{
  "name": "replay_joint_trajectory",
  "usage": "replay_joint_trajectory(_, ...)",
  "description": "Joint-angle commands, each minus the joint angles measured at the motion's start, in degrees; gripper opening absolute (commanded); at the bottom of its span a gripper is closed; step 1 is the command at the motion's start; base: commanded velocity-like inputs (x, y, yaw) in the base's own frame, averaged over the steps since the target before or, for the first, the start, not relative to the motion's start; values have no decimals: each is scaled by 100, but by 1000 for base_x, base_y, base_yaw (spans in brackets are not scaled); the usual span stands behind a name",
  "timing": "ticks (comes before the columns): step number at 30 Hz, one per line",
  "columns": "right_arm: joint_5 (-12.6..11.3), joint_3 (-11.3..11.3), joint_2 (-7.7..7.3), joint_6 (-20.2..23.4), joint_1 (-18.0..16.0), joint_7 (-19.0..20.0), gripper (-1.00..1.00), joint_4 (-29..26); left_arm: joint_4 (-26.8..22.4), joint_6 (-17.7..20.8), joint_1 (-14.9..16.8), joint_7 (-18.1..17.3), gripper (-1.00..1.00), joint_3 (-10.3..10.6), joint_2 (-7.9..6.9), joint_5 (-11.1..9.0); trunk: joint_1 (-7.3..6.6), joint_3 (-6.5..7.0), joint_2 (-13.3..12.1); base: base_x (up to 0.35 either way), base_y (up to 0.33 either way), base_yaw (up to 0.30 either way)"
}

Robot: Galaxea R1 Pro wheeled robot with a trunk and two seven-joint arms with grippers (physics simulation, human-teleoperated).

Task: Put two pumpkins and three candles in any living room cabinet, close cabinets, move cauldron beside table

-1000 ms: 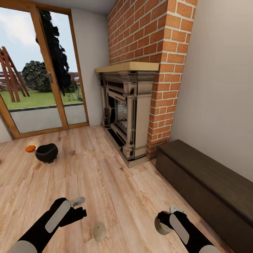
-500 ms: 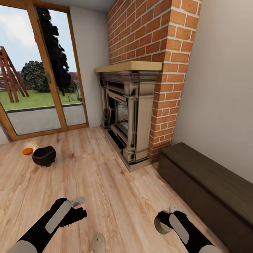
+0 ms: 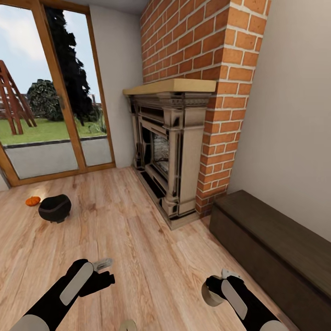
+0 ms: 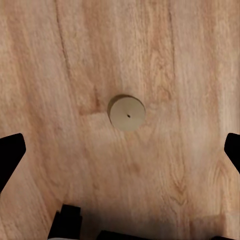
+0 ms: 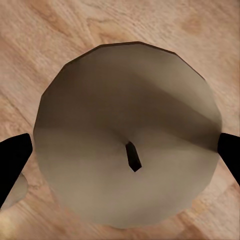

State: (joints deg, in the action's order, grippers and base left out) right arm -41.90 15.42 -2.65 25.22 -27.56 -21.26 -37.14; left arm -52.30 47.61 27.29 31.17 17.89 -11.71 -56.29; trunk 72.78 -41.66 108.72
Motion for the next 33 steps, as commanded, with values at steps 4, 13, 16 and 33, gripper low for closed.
replay_joint_trajectory(4,-56,40,-8,10,-4,-53,-100,-12,-8,-6,5,56,100,22,-8,-58,0,-6,3,57,15,0)
replay_joint_trajectory(13,-56,40,-6,9,-4,-53,-100,-12,-9,-7,5,65,100,22,-7,-52,0,-6,3,98,55,0)
replay_joint_trajectory(16,-56,40,-5,14,-4,-53,-100,-12,-9,-7,5,68,100,22,-8,-50,0,-6,3,148,3,0)
replay_joint_trajectory(33,-86,64,-48,1061,24,-66,-100,-2662,-100,-13,5,77,100,30,11,-49,154,-132,284,13,0,0)
